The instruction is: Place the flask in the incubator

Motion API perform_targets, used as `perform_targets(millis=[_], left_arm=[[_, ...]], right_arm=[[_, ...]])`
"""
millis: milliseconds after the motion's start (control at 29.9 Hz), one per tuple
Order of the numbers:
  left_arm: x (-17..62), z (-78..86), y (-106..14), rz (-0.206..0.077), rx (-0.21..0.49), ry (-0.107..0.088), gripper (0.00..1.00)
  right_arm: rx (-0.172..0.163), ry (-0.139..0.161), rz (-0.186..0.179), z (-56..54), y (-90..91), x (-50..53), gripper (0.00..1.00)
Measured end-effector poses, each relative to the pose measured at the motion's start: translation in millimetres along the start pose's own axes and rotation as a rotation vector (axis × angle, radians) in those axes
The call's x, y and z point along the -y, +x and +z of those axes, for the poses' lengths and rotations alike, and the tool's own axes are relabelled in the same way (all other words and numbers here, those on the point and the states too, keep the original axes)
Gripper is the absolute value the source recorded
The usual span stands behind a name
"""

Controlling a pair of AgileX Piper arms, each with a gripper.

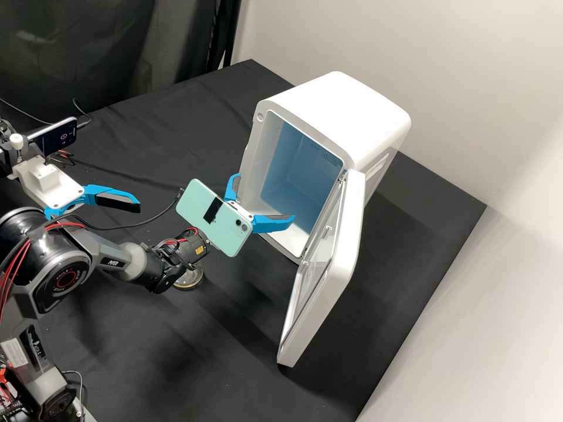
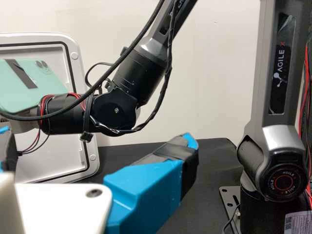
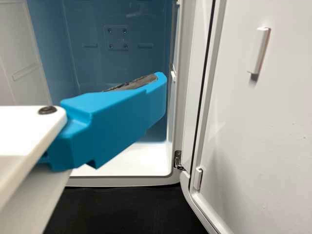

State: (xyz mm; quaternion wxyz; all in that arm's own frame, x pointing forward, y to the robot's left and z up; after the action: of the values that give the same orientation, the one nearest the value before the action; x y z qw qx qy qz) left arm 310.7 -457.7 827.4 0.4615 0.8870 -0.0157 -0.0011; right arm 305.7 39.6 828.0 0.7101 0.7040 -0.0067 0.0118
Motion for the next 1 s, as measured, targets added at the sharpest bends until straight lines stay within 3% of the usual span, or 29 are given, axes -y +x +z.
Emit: perform_targets(millis=[634,735,801,1002], left_arm=[[0.0,0.0,0.0,0.0,0.0,0.0,1.0],[-0.3,-1.8,-0.1,-0.002,0.009,0.016,1.0],[1.9,-5.7,-2.5,-0.012,0.009,0.029,1.0],[19.3,-33.8,-18.1,-0.075,-0.045,0.009,1.0]], right_arm=[[0.0,0.0,0.0,0.0,0.0,0.0,1.0],[0.0,0.0,0.0,0.0,0.0,0.0,1.0],[0.0,0.0,0.0,0.0,0.0,0.0,1.0],[0.0,0.0,0.0,0.0,0.0,0.0,1.0]])
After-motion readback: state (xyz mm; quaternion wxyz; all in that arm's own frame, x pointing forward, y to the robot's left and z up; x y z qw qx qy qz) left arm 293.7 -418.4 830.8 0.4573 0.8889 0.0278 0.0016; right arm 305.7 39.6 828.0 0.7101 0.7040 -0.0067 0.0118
